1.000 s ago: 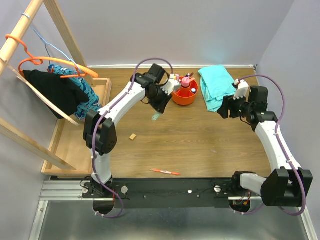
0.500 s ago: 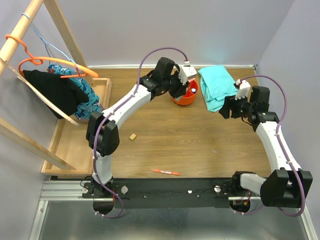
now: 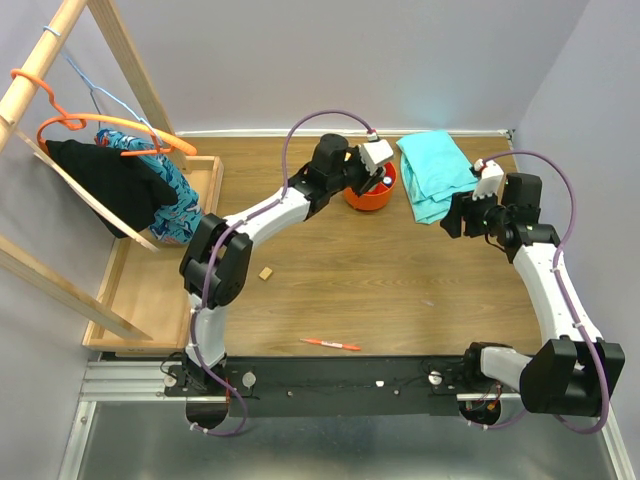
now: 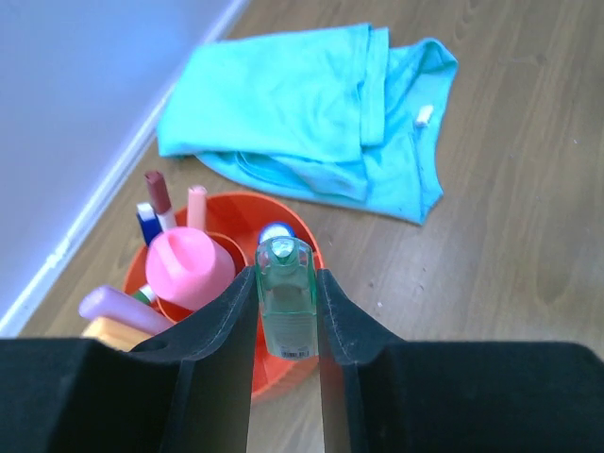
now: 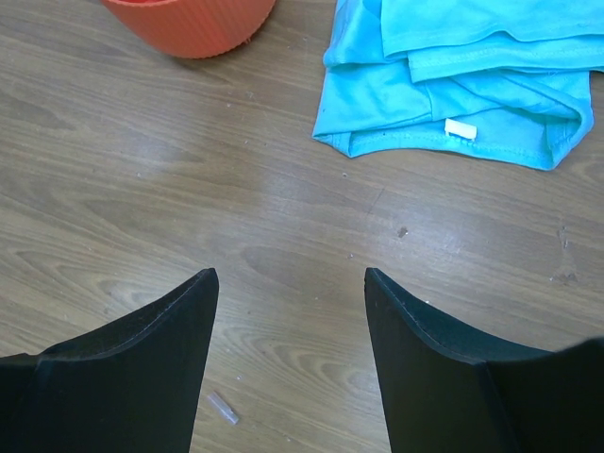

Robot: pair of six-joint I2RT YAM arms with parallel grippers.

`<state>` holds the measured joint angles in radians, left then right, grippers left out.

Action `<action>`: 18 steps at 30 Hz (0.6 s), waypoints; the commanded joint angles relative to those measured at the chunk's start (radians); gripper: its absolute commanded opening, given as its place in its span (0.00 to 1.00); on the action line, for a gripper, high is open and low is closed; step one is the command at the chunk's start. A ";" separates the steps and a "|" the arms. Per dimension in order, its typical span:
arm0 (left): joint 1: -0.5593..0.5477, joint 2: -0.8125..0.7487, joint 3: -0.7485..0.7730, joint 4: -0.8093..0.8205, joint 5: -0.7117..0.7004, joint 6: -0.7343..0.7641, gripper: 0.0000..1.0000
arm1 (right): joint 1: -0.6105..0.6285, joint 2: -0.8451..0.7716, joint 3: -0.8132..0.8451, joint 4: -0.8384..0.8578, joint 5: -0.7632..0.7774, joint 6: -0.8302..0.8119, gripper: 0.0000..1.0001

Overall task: Sort the stationery into containers
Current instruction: Place the pen in the storage box.

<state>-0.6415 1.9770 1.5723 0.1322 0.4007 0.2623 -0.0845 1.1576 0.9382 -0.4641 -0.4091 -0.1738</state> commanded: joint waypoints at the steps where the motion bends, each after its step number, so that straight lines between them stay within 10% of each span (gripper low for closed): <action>1: -0.007 0.037 -0.011 0.173 -0.069 0.003 0.23 | -0.009 0.005 -0.004 -0.010 0.007 -0.007 0.71; 18: -0.010 0.115 -0.049 0.291 -0.154 0.000 0.24 | -0.011 0.059 0.017 -0.019 0.010 -0.012 0.71</action>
<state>-0.6437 2.0647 1.5291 0.3504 0.2966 0.2710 -0.0872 1.2011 0.9382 -0.4648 -0.4091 -0.1761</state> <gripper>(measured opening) 0.351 0.711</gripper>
